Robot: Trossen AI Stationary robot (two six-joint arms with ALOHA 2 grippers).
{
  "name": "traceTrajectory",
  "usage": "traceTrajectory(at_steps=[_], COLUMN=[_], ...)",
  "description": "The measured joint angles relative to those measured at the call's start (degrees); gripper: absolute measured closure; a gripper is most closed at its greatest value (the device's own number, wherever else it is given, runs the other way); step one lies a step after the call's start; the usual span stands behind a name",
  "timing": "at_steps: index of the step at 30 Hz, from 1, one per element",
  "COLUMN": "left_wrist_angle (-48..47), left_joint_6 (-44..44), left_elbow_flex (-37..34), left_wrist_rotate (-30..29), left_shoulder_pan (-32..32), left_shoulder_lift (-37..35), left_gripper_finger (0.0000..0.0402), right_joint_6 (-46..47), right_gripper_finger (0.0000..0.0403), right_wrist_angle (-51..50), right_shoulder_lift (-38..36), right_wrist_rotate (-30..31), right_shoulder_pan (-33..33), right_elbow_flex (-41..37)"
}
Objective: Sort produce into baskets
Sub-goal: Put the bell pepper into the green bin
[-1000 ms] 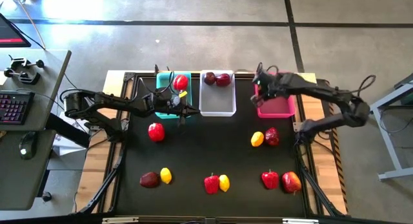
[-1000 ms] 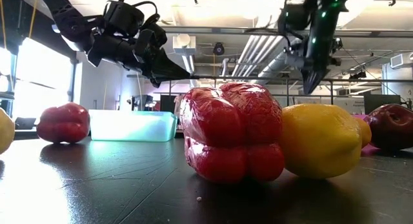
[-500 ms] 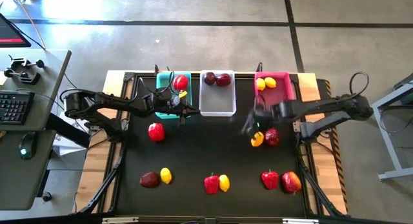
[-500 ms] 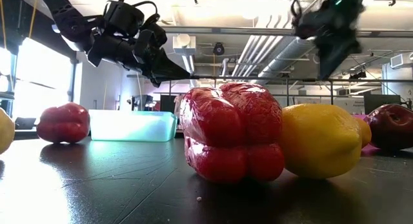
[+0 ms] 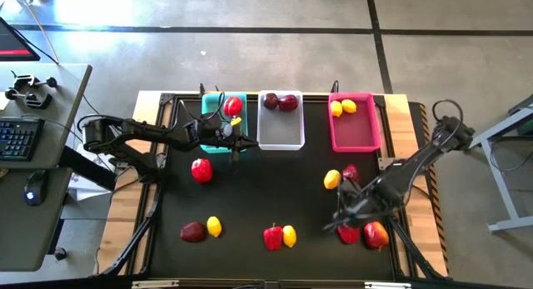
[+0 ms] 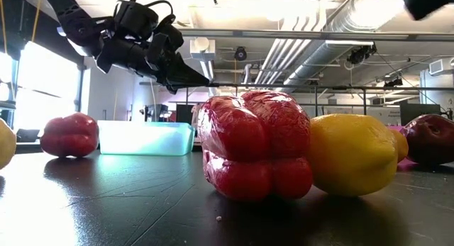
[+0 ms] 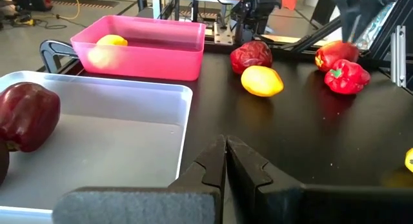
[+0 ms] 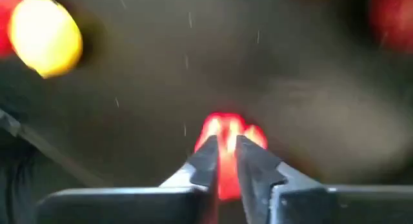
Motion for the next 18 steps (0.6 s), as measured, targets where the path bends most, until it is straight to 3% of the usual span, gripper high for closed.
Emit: traceTrajectory(at_steps=[5, 12, 18], left_wrist_angle=[0.0, 0.07, 0.03], left_joint_6=[-0.04, -0.17, -0.32], left_elbow_flex=[0.0, 0.0, 0.0], left_wrist_rotate=[0.0, 0.0, 0.0], left_shoulder_pan=[0.0, 0.0, 0.0], left_shoulder_lift=[0.0, 0.0, 0.02], left_gripper_finger=[0.0402, 0.0402, 0.0402], right_joint_6=[9.19, 16.24, 18.69], right_gripper_finger=[0.0269, 0.012, 0.0059], right_wrist_angle=[3.24, 7.07, 4.34], right_shoulder_lift=[5.3, 9.42, 9.75], right_wrist_rotate=[-8.2, -9.38, -9.38], right_shoulder_pan=[2.99, 3.65, 3.65], right_elbow_flex=[0.0, -0.02, -0.02])
